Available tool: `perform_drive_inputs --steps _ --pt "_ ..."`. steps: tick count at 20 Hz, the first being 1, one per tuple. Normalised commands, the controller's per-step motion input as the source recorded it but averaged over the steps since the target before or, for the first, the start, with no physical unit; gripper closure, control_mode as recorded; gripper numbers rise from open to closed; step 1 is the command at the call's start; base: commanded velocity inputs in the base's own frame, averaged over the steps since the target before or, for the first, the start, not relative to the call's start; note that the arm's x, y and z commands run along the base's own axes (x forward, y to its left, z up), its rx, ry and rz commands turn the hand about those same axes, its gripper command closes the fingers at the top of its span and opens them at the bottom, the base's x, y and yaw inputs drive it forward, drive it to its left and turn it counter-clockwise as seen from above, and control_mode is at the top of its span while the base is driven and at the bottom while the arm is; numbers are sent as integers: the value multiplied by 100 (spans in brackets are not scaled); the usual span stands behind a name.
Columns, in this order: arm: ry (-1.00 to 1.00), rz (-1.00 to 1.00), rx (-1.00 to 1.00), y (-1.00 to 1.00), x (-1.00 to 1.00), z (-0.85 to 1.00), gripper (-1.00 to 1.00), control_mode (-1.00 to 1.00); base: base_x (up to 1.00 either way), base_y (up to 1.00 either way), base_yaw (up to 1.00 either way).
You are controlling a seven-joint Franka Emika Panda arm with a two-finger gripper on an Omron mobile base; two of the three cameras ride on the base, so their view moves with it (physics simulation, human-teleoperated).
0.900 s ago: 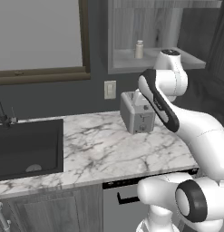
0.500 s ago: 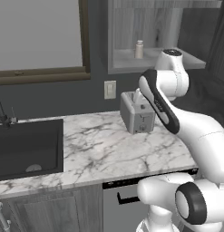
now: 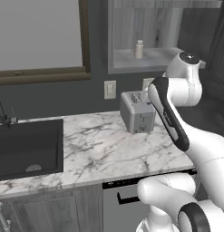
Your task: Retrieve the shaker from the cabinet and place it next the steak on a plate on the dining table.
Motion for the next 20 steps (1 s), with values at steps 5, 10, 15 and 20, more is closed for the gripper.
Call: perform_drive_inputs --steps 5,10,15,20 --pt "-19 0 0 -20 -4 42 -100 -100 0 0 0" --pt "-13 0 0 -16 0 48 -100 -100 0 0 0" --pt "-8 0 0 -5 0 50 -100 -100 0 0 0" --pt "-2 0 0 0 0 43 -100 -100 0 0 0"
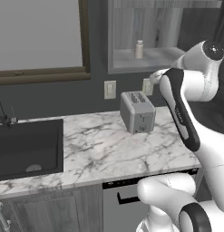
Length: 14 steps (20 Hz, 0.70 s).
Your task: Retrieve the shaker from the cabinet and place it next the steak on a plate on the dining table.
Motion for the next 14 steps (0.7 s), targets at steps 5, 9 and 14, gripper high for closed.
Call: perform_drive_inputs --steps 5,9,14 --pt "0 -1 0 0 0 27 -100 -100 0 0 0" --pt "0 -2 0 0 7 14 -100 -100 0 0 0" --pt "-1 -5 1 1 18 1 -100 -100 0 0 0"
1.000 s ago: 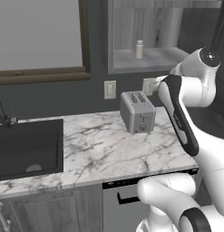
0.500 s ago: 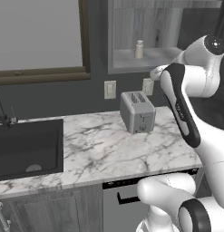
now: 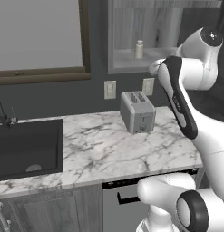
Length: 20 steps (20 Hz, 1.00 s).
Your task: Retrieve the shaker from the cabinet and place it next the steak on a plate on the dining table.
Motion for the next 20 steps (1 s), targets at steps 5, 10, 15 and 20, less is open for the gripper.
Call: perform_drive_inputs --steps 5,10,15,20 --pt "-4 -5 2 4 21 0 -100 -100 0 0 0" --pt "-6 -3 2 1 17 4 -100 -100 0 0 0" --pt "-9 0 0 0 5 10 -100 -100 0 0 0" --pt "-7 0 0 0 2 17 -100 -100 0 0 0"
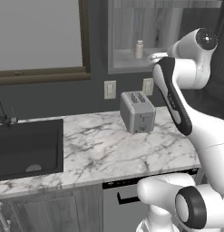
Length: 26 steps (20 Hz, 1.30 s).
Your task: Retrieve the shaker from the cabinet and place it next the steak on a plate on the dining table.
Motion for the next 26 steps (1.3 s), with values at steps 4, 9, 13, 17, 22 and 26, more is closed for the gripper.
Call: perform_drive_inputs --steps 4,9,13,17,22,26 --pt "-3 0 0 0 1 15 -100 -100 0 0 0" --pt "0 0 0 0 12 7 -100 -100 0 0 0" --pt "0 0 0 0 18 8 -100 -100 0 0 0" --pt "0 0 0 0 23 9 -100 -100 0 0 0" --pt "0 0 0 0 24 5 -100 -100 0 0 0" --pt "0 0 0 2 22 0 -100 -100 0 0 0"
